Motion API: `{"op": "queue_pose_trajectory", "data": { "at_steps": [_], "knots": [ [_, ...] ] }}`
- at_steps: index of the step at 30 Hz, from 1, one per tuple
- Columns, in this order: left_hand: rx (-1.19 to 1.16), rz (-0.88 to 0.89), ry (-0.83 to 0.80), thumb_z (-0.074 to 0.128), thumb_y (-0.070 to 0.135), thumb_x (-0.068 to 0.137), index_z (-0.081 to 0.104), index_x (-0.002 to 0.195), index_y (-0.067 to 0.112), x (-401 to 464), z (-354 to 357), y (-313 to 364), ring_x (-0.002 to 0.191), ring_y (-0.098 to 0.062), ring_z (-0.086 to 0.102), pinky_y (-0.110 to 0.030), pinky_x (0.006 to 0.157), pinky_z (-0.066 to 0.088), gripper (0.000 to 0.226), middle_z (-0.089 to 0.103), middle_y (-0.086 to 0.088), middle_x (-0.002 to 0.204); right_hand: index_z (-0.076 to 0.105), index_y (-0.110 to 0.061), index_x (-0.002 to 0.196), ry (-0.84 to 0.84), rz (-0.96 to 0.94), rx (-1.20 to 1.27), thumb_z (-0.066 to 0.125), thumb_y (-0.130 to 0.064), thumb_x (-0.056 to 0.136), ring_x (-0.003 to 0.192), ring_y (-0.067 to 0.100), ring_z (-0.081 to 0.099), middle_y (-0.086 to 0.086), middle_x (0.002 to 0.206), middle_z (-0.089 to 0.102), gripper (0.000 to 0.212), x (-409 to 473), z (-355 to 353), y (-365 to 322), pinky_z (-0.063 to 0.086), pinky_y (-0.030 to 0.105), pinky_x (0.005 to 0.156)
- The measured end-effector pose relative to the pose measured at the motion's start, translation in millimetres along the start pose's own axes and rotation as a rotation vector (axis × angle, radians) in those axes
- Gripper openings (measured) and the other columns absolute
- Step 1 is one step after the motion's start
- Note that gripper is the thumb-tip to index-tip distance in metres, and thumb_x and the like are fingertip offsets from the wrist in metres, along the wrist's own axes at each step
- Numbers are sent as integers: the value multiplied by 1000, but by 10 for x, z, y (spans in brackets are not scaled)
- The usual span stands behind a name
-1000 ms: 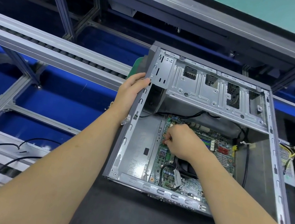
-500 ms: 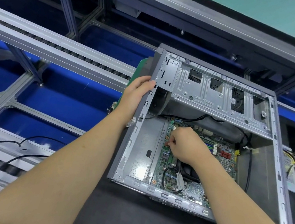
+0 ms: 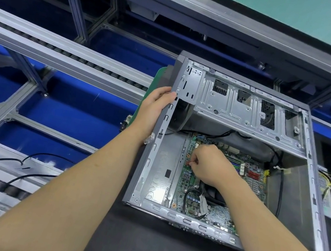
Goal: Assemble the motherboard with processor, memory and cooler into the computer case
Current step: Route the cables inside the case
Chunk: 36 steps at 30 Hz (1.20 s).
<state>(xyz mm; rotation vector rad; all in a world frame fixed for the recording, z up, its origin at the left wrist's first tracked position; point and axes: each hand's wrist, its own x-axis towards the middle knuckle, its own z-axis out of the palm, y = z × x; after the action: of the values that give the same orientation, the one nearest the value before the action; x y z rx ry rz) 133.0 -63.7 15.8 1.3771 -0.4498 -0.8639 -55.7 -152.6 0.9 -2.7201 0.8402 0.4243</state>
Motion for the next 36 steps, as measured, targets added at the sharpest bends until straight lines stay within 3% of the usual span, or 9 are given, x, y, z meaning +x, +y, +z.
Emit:
{"op": "queue_pose_trajectory", "data": {
  "at_steps": [2,6,9,16,22,27,31,36],
  "knots": [
    [3,2,0,61,32,96,60,130,21,-1,-1,0,106,-5,66,-11,76,50,36,68,6,119,66,6,83,-2,-7,-8,61,-12,91,81,38,66,23,88,69,20,-3,-11,-12,55,43,64],
    [5,5,2,61,32,96,61,128,23,3,-3,3,98,2,67,-8,72,49,33,69,9,115,64,5,80,-3,-1,-25,60,-12,91,66,32,57,23,86,68,20,-3,-12,-24,46,39,56],
    [17,8,2,61,34,96,61,129,23,4,-8,-3,103,-1,66,-9,75,49,36,68,9,118,65,5,83,-3,-8,-22,59,-11,90,82,37,65,22,88,68,18,-9,-15,-34,56,45,68],
    [5,1,0,60,32,97,60,128,23,1,-2,-6,98,1,66,-7,71,48,33,68,8,116,67,2,89,-28,-15,-52,55,-10,91,88,34,65,17,93,67,16,-6,-29,-69,57,46,76],
    [15,7,6,59,32,97,60,127,23,-6,3,0,94,5,66,-7,70,48,31,68,9,114,47,-7,67,-50,-1,-114,53,-2,89,65,28,48,11,73,51,23,4,-22,-133,43,37,57],
    [16,9,-1,59,34,97,59,131,22,-1,0,-12,104,-1,64,-9,76,48,36,67,8,118,65,3,84,-49,13,-109,59,-3,90,83,33,67,17,90,67,11,-8,-28,-132,57,43,70],
    [2,4,-2,60,33,97,60,129,22,-3,0,-18,99,2,66,-9,74,49,34,68,9,116,58,1,75,-42,23,-100,59,-3,90,79,32,66,18,92,69,16,3,-16,-138,57,44,69],
    [-6,5,0,60,32,97,60,126,24,-2,0,-15,94,5,66,-7,70,48,30,68,10,112,69,-4,87,-33,36,-5,59,-9,95,85,29,65,10,92,68,14,-6,-61,-57,57,42,74]
  ]
}}
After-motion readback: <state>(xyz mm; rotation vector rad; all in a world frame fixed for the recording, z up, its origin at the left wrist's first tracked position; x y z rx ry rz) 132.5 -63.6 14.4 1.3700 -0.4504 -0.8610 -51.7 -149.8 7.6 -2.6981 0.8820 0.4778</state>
